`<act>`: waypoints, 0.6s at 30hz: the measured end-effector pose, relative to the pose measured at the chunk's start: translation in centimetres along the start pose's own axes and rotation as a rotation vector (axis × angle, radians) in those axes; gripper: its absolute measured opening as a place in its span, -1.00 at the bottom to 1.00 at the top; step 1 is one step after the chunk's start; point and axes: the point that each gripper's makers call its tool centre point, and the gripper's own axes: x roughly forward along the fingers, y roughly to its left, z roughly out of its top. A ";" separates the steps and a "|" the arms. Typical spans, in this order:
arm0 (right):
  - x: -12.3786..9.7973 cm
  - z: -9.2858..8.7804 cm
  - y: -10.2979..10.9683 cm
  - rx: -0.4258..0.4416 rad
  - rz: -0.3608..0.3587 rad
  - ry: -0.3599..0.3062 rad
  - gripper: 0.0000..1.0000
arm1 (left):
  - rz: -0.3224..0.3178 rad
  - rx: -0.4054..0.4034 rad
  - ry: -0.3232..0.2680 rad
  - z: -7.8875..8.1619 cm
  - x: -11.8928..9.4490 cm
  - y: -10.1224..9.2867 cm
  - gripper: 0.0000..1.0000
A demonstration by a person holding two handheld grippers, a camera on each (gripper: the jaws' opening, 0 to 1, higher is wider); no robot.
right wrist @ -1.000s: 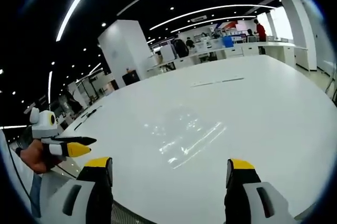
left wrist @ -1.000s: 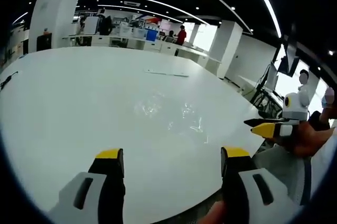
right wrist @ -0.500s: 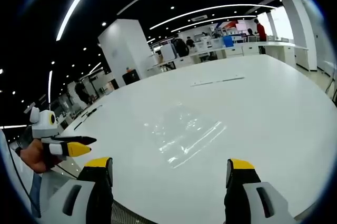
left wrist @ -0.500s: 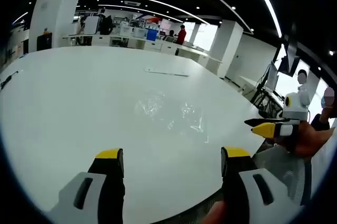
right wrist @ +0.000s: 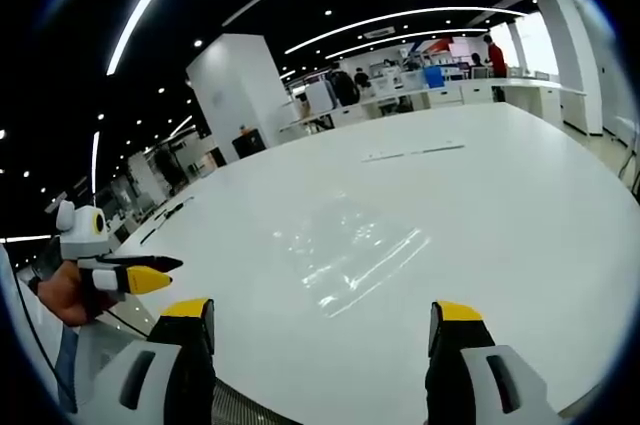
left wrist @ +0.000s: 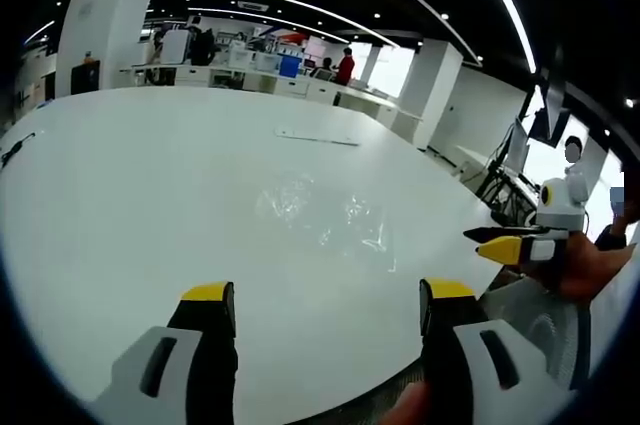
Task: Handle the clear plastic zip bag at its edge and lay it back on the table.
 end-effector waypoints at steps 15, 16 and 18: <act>0.0 0.3 0.1 -0.010 0.001 -0.014 0.76 | -0.005 -0.026 0.014 0.0 -0.2 -0.5 0.50; 0.1 0.3 0.2 -0.013 0.006 -0.010 0.76 | -0.001 -0.042 0.011 0.0 -0.3 -0.4 0.50; 0.1 0.4 0.6 -0.031 0.012 -0.008 0.75 | 0.007 -0.054 0.012 0.0 -0.3 -0.2 0.51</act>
